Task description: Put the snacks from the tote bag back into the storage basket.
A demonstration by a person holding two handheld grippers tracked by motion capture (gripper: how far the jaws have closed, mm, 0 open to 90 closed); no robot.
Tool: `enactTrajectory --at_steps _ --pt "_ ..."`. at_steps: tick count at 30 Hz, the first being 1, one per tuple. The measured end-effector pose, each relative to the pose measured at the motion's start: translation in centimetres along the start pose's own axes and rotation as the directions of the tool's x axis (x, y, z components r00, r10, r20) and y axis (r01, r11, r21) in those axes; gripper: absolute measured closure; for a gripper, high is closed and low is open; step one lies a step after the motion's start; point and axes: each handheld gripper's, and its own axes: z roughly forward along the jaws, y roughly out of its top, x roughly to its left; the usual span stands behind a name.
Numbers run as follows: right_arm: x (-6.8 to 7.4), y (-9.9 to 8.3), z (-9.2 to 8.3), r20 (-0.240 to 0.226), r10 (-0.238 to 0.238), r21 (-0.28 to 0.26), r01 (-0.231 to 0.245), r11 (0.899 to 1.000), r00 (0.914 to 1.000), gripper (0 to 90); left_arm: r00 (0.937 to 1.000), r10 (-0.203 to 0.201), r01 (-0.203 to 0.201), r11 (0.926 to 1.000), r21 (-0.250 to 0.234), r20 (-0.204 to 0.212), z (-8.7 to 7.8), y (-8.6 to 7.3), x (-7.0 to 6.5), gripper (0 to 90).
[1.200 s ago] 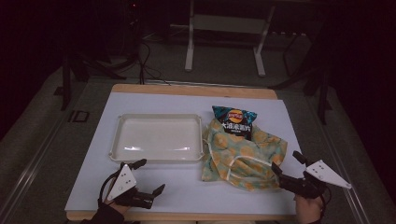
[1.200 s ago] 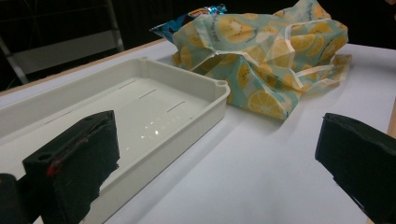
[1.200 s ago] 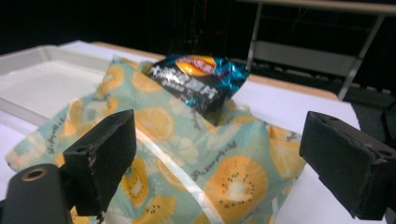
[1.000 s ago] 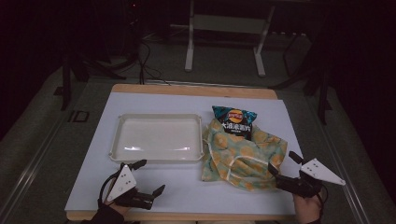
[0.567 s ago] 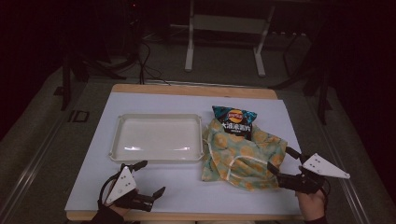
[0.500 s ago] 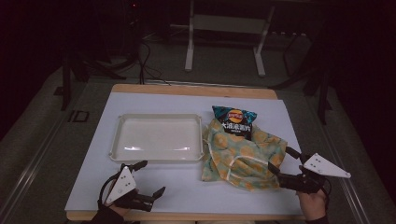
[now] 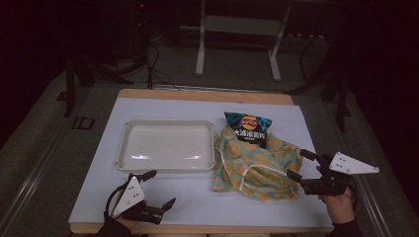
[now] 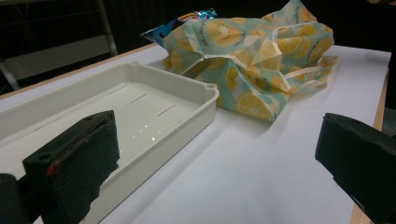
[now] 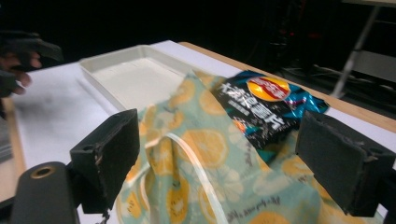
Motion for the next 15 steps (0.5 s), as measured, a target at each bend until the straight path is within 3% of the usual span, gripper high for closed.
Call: enactTrajectory --at_steps 8,15 --pt "-1.2 1.5 1.1 -0.03 0.006 0.041 -0.005 0.999 0.9995 12.4 1.0 0.001 -0.001 1.0 -0.001 0.002 0.0 0.0 0.0 0.2" --pt "-2.4 3.0 2.5 0.048 0.012 0.058 -0.015 0.998 0.9988 10.9 1.0 0.005 -0.005 1.0 -0.003 0.005 0.0 0.0 -0.1 0.1"
